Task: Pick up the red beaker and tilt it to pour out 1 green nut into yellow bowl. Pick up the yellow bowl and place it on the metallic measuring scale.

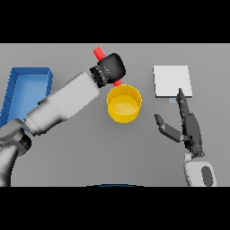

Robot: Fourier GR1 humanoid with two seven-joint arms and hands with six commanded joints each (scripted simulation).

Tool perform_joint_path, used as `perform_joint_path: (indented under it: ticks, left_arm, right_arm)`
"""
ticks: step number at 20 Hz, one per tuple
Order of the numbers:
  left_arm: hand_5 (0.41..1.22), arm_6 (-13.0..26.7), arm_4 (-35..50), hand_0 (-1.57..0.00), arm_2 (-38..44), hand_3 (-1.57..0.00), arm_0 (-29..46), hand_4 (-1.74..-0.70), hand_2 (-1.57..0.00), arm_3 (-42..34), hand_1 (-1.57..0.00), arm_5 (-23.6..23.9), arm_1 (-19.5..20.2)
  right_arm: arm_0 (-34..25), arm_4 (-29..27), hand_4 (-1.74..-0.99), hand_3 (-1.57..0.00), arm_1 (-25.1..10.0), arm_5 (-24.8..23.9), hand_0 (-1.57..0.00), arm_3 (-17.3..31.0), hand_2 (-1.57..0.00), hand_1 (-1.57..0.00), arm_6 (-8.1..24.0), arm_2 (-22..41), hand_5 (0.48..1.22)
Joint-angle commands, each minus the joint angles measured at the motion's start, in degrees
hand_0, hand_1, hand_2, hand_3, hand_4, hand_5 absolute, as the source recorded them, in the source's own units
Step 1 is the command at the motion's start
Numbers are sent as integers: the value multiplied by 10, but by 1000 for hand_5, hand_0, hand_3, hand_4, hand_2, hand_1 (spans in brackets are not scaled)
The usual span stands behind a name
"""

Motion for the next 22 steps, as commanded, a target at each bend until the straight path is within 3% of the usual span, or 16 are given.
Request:
perform_joint_path:
  ticks: [1,7,11,14,17,18,22]
  left_arm:
    - [1221,4,-12,-1571,-13,-1552,-5,-1738,-1571,5,-1571,-2,-6]
    - [1221,-38,-69,-1571,-74,-1566,-35,-1734,-1571,24,-1571,18,-6]
    - [1221,-33,-105,-1571,-103,-1569,-53,-1733,-1571,40,-1571,35,-18]
    - [1221,-53,-129,-1571,-126,-1570,-86,-1733,-1571,29,-1571,34,-21]
    - [1221,-80,-139,-1571,-120,-1570,-159,-1729,-1571,54,-1571,39,-11]
    - [1221,-84,-137,-1571,-109,-1571,-183,-1728,-1571,69,-1571,47,-6]
    - [1221,-68,-101,-1571,-32,-1571,-251,-1720,-1571,142,-1571,72,30]
  right_arm:
    - [3,0,-1152,1,3,2,1,-3,1,1,-5,4,567]
    - [1,-1,-1132,1,0,1,1,5,1,1,-6,0,573]
    - [13,0,-1133,1,0,3,1,-3,1,1,-18,2,579]
    - [15,2,-1133,1,3,1,1,-8,1,1,-16,5,575]
    - [4,2,-1138,1,6,-3,1,-1,1,1,-1,3,565]
    - [6,9,-1135,1,7,-5,1,-6,1,1,-10,7,563]
    - [8,-2,-1128,1,5,6,1,-11,1,1,-14,9,554]
